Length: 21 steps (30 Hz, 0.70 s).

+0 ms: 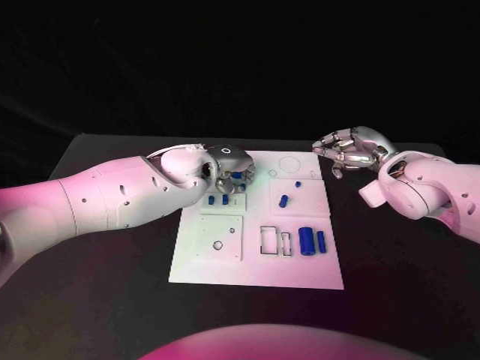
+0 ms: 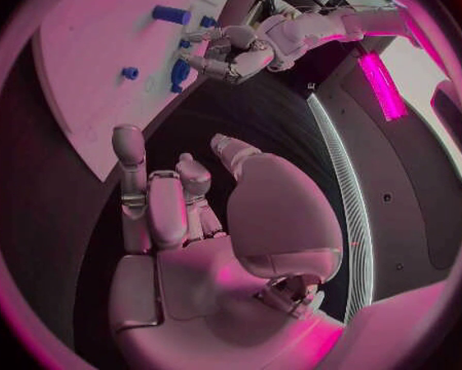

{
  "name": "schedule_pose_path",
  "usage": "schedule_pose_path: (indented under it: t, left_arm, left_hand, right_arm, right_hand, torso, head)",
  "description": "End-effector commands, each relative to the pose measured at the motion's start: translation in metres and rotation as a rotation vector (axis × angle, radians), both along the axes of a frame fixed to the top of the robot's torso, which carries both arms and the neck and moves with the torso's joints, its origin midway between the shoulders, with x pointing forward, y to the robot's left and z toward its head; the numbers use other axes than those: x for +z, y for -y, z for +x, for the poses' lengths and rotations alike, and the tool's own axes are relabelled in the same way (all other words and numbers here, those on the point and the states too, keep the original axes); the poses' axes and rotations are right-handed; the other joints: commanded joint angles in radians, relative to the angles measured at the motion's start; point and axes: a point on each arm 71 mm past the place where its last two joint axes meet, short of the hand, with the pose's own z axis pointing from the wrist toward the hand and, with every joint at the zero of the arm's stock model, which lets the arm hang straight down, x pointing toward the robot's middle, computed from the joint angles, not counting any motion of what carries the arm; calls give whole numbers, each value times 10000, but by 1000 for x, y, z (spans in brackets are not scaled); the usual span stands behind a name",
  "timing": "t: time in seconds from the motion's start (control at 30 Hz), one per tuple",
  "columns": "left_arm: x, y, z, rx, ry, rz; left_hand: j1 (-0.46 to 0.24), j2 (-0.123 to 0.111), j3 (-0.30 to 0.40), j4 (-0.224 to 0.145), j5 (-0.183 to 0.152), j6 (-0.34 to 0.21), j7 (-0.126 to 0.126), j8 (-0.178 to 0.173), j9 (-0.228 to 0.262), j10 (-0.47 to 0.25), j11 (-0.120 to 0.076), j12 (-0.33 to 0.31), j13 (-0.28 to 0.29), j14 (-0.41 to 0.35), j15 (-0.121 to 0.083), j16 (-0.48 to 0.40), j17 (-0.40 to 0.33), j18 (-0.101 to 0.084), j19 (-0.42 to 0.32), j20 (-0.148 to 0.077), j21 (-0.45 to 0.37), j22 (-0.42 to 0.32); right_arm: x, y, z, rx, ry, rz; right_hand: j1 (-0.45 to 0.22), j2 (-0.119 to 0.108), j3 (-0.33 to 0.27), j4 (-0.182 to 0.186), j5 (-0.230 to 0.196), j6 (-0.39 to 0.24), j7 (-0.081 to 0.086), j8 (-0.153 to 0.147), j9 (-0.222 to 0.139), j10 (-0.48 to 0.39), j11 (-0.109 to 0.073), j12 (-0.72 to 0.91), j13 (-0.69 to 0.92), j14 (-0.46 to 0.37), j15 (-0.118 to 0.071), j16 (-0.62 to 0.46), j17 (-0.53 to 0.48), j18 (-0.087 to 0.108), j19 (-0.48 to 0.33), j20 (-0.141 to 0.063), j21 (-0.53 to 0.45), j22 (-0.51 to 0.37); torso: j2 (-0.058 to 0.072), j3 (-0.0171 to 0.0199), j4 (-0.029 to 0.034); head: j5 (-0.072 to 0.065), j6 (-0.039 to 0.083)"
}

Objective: Assemble the parts on the task board

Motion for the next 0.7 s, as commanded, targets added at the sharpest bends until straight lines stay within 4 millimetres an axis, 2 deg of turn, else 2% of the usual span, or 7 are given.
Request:
schedule_pose_path:
  t: [0.03,0.37,0.57,0.7]
  left_arm:
    - [-3,1,0,94,-223,378]
    - [-4,2,0,144,-333,509]
    - [-4,4,0,-51,-352,452]
    - [-3,5,-1,-147,-329,345]
  left_hand:
    - [17,-92,103,-15,15,44,53,-67,-2,124,-18,-68,-9,-3,21,8,-9,-33,-66,2,-10,16]
    - [-40,-90,361,-210,14,136,107,-95,37,580,-69,72,95,0,-9,80,-28,-45,-79,-11,123,142]
    - [-32,-6,598,-526,7,398,85,-30,118,1063,-254,254,266,53,-154,171,17,-81,9,-118,379,384]
    - [-124,29,655,-592,8,527,69,-1,156,1223,-314,233,312,94,-204,205,42,-104,68,-173,495,493]
  right_arm:
    - [0,-2,-1,224,-28,64]
    - [-1,-3,-1,246,-47,106]
    - [-1,-4,0,260,-48,117]
    - [-1,-4,0,268,-48,121]
  right_hand:
    - [72,47,18,26,35,-53,-7,24,-12,31,-1,15,1,-13,-4,-34,0,57,1,-1,9,4]
    - [18,79,11,96,11,-56,-4,31,-15,46,2,8,-12,-3,-2,-56,-9,62,3,-1,-40,-27]
    - [7,91,11,112,7,-58,-4,32,-16,54,3,12,-7,-4,-2,-66,-22,60,8,-1,-42,-26]
    - [-1,100,12,125,4,-58,-4,33,-17,54,3,10,-11,-1,-2,-67,-18,62,7,-1,-53,-33]
  torso:
    - [-13,-1,9]
    - [-14,-5,7]
    - [-9,-3,3]
    - [-8,-4,0]
  head:
    - [-4,-29]
    - [2,-39]
    - [8,-44]
    - [11,-42]
